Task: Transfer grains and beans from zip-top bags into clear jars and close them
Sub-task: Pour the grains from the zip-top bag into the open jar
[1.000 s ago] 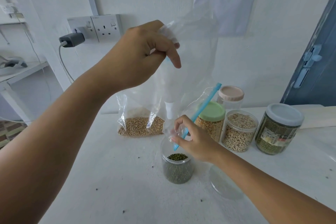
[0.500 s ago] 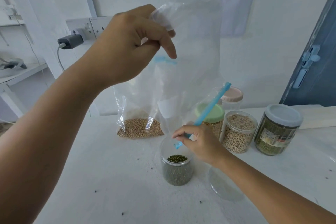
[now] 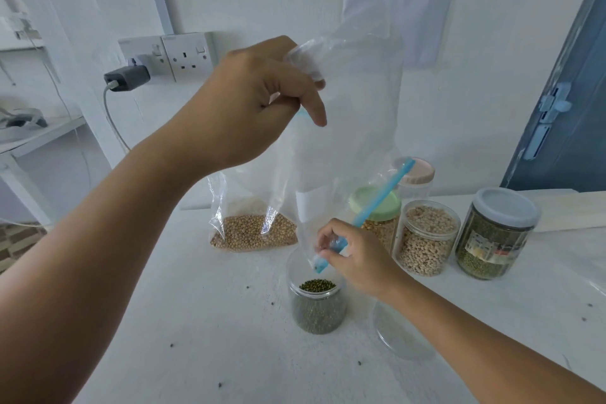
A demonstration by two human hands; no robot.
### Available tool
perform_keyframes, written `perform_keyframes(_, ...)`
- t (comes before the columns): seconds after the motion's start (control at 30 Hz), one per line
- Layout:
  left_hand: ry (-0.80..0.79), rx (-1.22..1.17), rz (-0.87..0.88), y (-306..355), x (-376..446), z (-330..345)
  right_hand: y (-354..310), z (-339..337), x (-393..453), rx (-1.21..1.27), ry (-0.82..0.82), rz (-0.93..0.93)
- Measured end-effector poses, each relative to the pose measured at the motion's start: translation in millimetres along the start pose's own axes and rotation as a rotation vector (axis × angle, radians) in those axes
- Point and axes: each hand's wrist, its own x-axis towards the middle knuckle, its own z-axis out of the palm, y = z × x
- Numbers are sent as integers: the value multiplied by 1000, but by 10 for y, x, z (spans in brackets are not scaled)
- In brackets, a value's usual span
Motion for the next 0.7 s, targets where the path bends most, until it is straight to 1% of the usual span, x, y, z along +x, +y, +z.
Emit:
perform_keyframes(0.07, -5, -7, 1, 6, -4, 11, -2, 3, 9, -11, 31, 44)
perform_keyframes(0.13, -5, -2, 2, 13, -6, 9, -13, 15, 9, -15, 53, 44)
perform_keyframes(0.23, 11, 5, 2, 17, 2, -6, -36, 55, 3, -55, -15, -50)
perform_keyframes(0.33, 19, 13, -6, 4, 3, -25, -32, 61, -8, -16, -72, -52)
perform_keyframes(0.53, 20, 1, -10, 17, -11, -11, -53, 72, -6, 73, 3, -16)
perform_keyframes(0.7, 8, 12, 3, 42, -5, 11, -68, 96, 21, 44, 68, 14)
